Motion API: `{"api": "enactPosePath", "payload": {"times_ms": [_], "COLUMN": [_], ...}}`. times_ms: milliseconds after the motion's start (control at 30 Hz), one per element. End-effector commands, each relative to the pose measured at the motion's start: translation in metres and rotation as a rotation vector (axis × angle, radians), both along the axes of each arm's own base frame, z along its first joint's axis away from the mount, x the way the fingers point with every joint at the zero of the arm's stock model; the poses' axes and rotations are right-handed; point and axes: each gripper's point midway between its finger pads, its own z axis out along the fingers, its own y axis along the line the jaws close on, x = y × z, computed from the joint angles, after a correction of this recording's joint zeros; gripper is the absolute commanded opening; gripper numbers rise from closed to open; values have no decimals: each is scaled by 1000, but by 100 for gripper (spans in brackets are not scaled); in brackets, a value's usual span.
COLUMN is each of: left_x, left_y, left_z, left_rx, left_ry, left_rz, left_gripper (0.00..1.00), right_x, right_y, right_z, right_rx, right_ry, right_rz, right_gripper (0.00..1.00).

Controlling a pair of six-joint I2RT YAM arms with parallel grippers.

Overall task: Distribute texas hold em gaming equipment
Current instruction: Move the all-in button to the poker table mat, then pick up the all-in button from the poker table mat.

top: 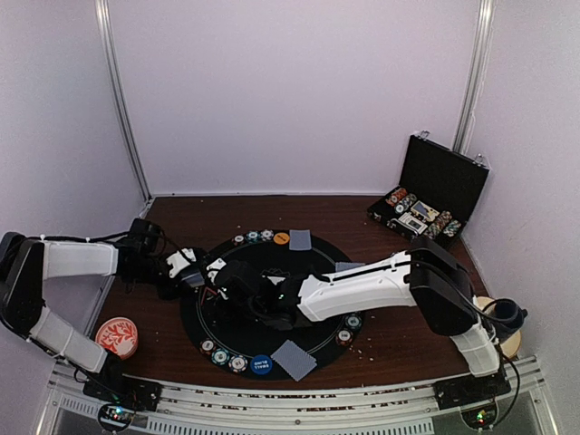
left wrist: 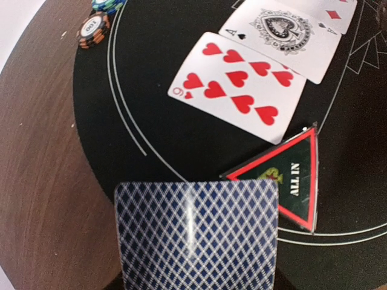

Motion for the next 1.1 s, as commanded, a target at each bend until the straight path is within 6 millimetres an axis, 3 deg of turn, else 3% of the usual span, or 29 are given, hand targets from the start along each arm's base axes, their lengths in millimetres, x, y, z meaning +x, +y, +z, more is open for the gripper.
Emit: {"api": "enactPosePath", "payload": {"times_ms": [0,233,533,1067], "left_x": [15,37,49,46], "left_y": [7,36,51,53], "left_z": [20,33,39,33], "left_rx": [-53,-117,-159,-176], "left_ry": [-41,-62,-64,-60], "left_rz": [43,136,210,216], "left_gripper": [9,9,9,9], "right_x": [3,18,33,43], "right_y": [8,22,38,44], "right_z": [-14,-33,-52,-68], "right_rx": [-98,-125,-137,-129], "right_ry": [-5,23,14,39], "right_rz": [66,83,70,42], "right_gripper": [100,100,100,97]}}
